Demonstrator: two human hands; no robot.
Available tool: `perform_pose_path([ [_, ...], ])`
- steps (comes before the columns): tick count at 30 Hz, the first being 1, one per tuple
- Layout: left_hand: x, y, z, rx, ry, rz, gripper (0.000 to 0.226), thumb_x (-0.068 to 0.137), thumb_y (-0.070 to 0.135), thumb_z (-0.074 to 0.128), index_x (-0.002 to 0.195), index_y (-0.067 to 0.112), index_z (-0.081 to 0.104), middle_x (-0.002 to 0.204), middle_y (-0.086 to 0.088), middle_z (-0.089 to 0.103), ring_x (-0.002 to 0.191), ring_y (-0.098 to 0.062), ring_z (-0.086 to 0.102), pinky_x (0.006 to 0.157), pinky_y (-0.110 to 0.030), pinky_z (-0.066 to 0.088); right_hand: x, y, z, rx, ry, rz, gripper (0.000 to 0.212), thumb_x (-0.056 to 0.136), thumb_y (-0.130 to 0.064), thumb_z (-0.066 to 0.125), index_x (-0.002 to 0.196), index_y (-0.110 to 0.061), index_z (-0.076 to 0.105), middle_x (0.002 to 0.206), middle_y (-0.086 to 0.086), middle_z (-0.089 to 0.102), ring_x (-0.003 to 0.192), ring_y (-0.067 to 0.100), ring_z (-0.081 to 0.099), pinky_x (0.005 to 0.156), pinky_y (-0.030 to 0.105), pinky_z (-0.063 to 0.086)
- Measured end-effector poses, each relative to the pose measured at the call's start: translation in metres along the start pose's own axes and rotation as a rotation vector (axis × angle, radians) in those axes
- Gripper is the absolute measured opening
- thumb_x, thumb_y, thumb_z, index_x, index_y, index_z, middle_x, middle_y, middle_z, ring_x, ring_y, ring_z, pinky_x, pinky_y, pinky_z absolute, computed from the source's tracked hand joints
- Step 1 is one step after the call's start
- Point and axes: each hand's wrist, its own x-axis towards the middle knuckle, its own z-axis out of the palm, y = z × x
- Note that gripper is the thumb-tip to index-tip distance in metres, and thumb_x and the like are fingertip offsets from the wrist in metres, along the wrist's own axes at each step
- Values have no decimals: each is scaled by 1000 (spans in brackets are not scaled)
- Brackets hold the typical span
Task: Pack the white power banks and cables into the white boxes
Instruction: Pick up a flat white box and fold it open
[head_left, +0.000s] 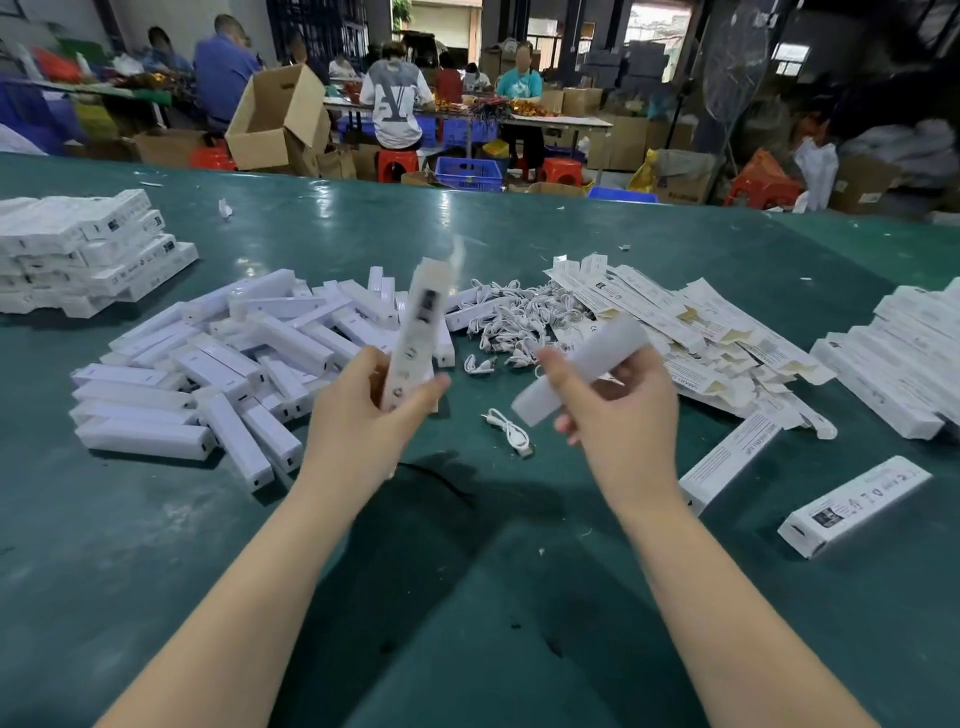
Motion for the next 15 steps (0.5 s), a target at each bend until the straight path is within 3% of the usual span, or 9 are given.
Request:
perform_pose_path([
  [1, 0, -2, 0, 116, 35, 62, 37, 75, 49, 74, 73, 26, 44, 62, 18, 59, 54, -2, 51, 50, -15, 40, 3, -4, -3, 43, 61, 25, 29, 77, -36, 82, 84, -24, 56, 69, -3, 67, 43, 11, 55, 40, 19, 40],
  [3, 0, -5, 0, 294, 52, 138, 47, 69, 52, 75, 74, 28, 35, 57, 15, 52, 53, -2, 46, 46, -21, 33, 8, -10, -8, 161, 154, 62, 31, 83, -31, 78, 94, -20, 52, 71, -2, 65, 41, 11, 53, 38, 20, 38],
  [6, 2, -8, 2, 461, 19, 216, 33, 77, 47, 71, 87, 33, 43, 62, 18, 50, 59, -7, 48, 50, -27, 35, 12, -16, -12, 347, 211, 61, 50, 88, -21, 73, 124, -23, 39, 76, -2, 68, 44, 15, 56, 42, 23, 42],
  [8, 2, -10, 4, 560, 12, 279, 25, 82, 42, 67, 93, 24, 53, 60, 13, 49, 60, -16, 47, 51, -31, 39, 12, -19, -14, 359, 200, 25, 69, 86, -22, 74, 137, -33, 29, 73, -3, 70, 45, 18, 57, 46, 23, 46],
  [11, -1, -10, 5, 567, -28, 282, 20, 84, 40, 65, 87, 21, 57, 66, 7, 57, 68, -22, 53, 59, -37, 48, 10, -21, -13, 335, 173, -17, 46, 87, -23, 74, 121, -33, 43, 75, 0, 71, 48, 22, 63, 49, 25, 51],
  [15, -3, -8, 6, 544, -65, 246, 26, 83, 47, 63, 83, 23, 55, 67, 8, 58, 71, -22, 55, 61, -38, 50, 8, -20, -8, 410, 111, 49, 20, 91, -23, 67, 102, -23, 51, 84, 0, 72, 67, 30, 73, 60, 26, 58],
])
